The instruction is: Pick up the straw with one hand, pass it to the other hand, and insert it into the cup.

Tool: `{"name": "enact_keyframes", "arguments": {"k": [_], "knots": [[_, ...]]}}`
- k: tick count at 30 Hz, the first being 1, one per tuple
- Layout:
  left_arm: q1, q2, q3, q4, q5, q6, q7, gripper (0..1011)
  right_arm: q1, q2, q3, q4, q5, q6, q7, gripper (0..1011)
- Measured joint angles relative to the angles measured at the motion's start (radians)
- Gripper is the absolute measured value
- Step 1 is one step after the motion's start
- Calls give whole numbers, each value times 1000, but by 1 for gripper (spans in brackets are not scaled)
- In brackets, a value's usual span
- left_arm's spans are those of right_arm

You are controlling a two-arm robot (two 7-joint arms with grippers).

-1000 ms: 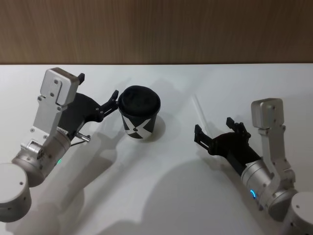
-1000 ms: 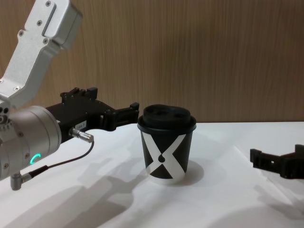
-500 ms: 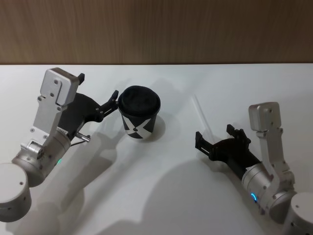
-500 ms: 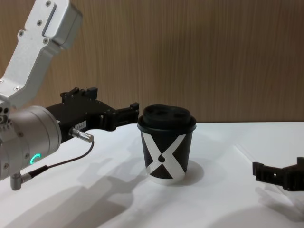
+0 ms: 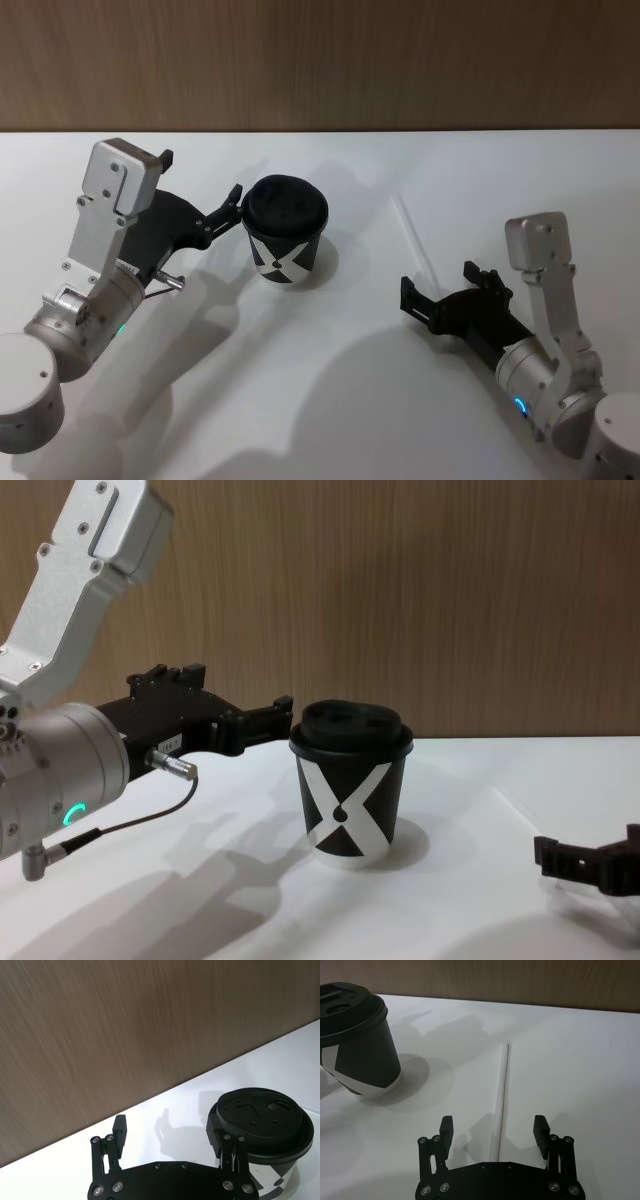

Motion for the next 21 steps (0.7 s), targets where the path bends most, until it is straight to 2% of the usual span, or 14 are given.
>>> {"name": "enact_keyframes", "arguments": {"k": [21], "knots": [[0,0,0,0,0,0,0,1003,9,-6,10,16,-11,29,19,1001]]}}
